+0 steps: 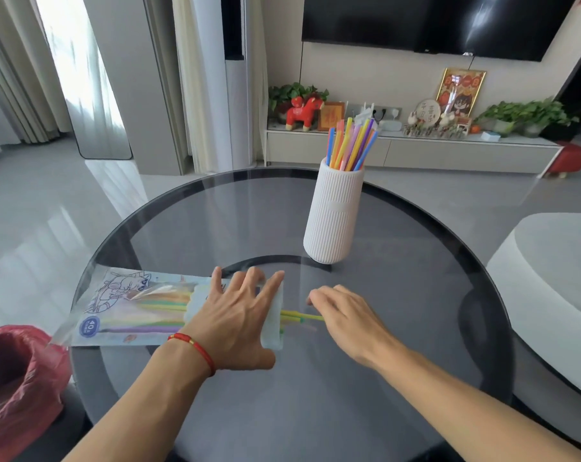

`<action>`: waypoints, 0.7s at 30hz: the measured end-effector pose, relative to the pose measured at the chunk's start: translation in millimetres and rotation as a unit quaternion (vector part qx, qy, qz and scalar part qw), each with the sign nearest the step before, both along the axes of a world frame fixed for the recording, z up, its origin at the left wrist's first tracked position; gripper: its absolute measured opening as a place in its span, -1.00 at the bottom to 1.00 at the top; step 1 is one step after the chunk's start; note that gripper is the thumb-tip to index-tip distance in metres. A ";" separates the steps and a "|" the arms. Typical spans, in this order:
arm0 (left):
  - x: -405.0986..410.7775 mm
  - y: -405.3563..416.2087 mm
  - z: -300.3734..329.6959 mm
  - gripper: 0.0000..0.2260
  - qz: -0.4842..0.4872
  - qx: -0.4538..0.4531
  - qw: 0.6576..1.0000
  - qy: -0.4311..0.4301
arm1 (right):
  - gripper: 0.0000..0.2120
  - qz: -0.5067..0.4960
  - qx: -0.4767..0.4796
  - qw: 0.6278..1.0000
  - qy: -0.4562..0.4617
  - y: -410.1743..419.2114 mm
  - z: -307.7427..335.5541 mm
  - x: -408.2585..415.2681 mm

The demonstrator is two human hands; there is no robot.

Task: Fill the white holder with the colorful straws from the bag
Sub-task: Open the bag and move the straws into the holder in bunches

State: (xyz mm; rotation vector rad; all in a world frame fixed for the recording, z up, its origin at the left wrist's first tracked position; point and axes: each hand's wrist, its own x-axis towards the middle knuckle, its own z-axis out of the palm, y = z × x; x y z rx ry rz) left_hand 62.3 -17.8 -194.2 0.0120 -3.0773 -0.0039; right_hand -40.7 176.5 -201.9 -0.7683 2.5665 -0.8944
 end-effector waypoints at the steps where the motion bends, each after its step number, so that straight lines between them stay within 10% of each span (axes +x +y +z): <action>1: 0.0 2.3 0.5 0.00 0.002 -0.008 1.000 0.013 | -0.56 -0.008 -0.012 1.000 0.004 -2.9 -0.4 3.2; 9: -3.6 11.2 1.9 -0.04 -0.004 -0.055 0.993 0.103 | -0.81 -0.054 -0.214 0.962 -0.164 -27.4 -10.8 18.2; 21: 1.1 -1.4 -5.8 -0.01 0.069 0.007 0.997 -0.015 | -0.94 -0.136 -0.373 0.875 -0.278 16.6 19.1 -31.8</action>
